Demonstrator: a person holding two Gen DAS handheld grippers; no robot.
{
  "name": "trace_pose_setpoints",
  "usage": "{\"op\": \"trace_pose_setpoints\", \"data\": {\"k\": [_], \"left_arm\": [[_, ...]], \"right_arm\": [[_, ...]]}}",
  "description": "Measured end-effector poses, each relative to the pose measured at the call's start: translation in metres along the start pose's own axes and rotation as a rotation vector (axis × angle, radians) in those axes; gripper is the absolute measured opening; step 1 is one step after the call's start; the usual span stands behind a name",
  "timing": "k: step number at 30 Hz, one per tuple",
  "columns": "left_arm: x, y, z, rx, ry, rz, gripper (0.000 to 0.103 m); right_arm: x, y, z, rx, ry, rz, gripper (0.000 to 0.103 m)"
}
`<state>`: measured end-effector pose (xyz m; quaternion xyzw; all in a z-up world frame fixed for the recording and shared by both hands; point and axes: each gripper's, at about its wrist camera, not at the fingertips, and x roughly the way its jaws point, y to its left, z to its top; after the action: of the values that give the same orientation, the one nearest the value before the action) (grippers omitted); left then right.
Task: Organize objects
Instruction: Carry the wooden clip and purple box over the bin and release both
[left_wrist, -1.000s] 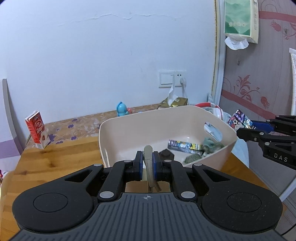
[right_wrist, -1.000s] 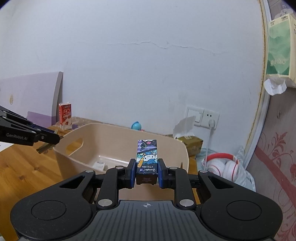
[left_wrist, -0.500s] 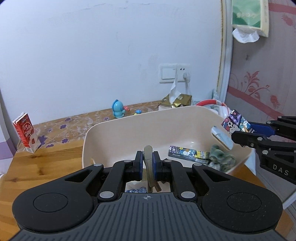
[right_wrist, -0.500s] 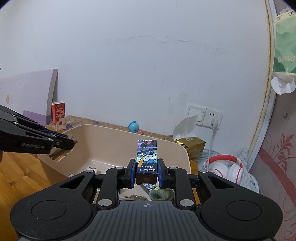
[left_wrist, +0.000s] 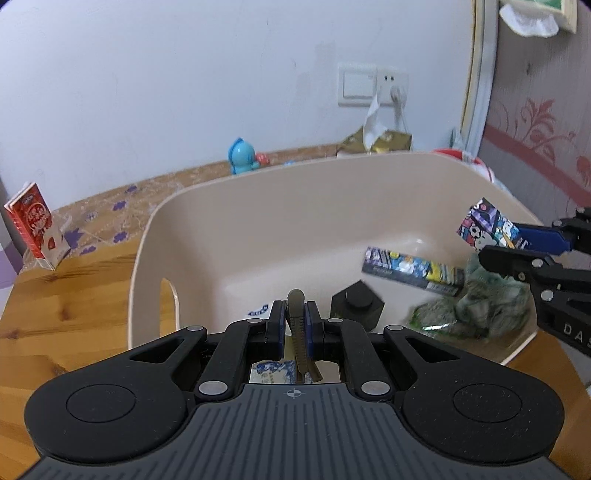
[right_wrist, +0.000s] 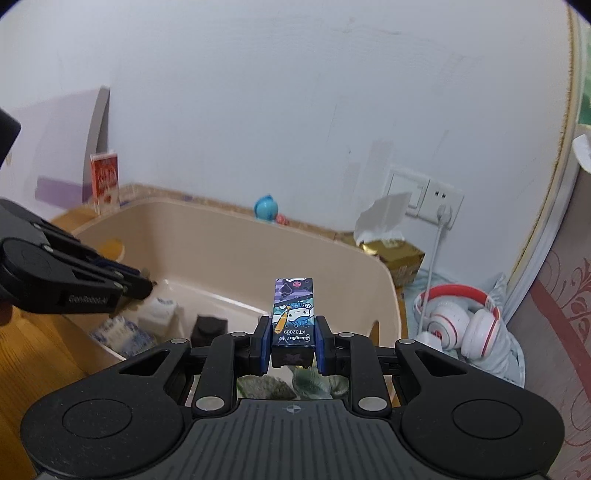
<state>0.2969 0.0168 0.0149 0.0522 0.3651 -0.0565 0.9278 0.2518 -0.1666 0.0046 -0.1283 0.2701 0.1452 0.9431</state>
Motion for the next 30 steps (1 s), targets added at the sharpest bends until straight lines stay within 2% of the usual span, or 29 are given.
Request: {"op": "trace_pose_setpoints", "data": {"k": [11, 13, 14, 15, 17, 19, 21, 25, 27, 30], "left_arm": [[0.017, 0.003, -0.002, -0.003, 0.082, -0.004, 0.010], [0.017, 0.004, -0.002, -0.009, 0.090, -0.011, 0.013], [0.017, 0.004, -0.002, -0.015, 0.093, -0.017, 0.023], [0.016, 0.005, -0.001, -0.019, 0.089, -0.021, 0.042], [0.011, 0.005, -0.002, -0.024, 0.047, -0.037, 0.057], [0.005, 0.002, -0.003, -0.019, 0.016, -0.030, 0.063], [-0.001, -0.002, -0.003, -0.010, -0.004, -0.020, 0.068], [-0.010, -0.006, -0.004, -0.004, -0.028, -0.010, 0.073], [-0.017, -0.007, -0.004, -0.004, -0.049, 0.002, 0.082], [-0.028, -0.008, -0.006, -0.004, -0.072, 0.004, 0.083]], "right_arm": [[0.014, -0.004, -0.003, 0.034, 0.066, 0.026, 0.022], [0.015, -0.005, -0.002, 0.045, 0.077, 0.030, 0.028], [0.016, -0.006, -0.002, 0.052, 0.085, 0.031, 0.035], [0.016, -0.008, -0.002, 0.066, 0.092, 0.036, 0.041], [0.015, -0.011, -0.003, 0.083, 0.089, 0.041, 0.047], [0.012, -0.013, -0.004, 0.088, 0.082, 0.033, 0.052], [0.008, -0.014, -0.004, 0.094, 0.070, 0.024, 0.061], [-0.004, -0.014, -0.007, 0.086, 0.040, 0.013, 0.077], [-0.011, -0.015, -0.008, 0.095, 0.023, 0.007, 0.082], [-0.021, -0.018, -0.008, 0.114, 0.001, 0.003, 0.090]]}}
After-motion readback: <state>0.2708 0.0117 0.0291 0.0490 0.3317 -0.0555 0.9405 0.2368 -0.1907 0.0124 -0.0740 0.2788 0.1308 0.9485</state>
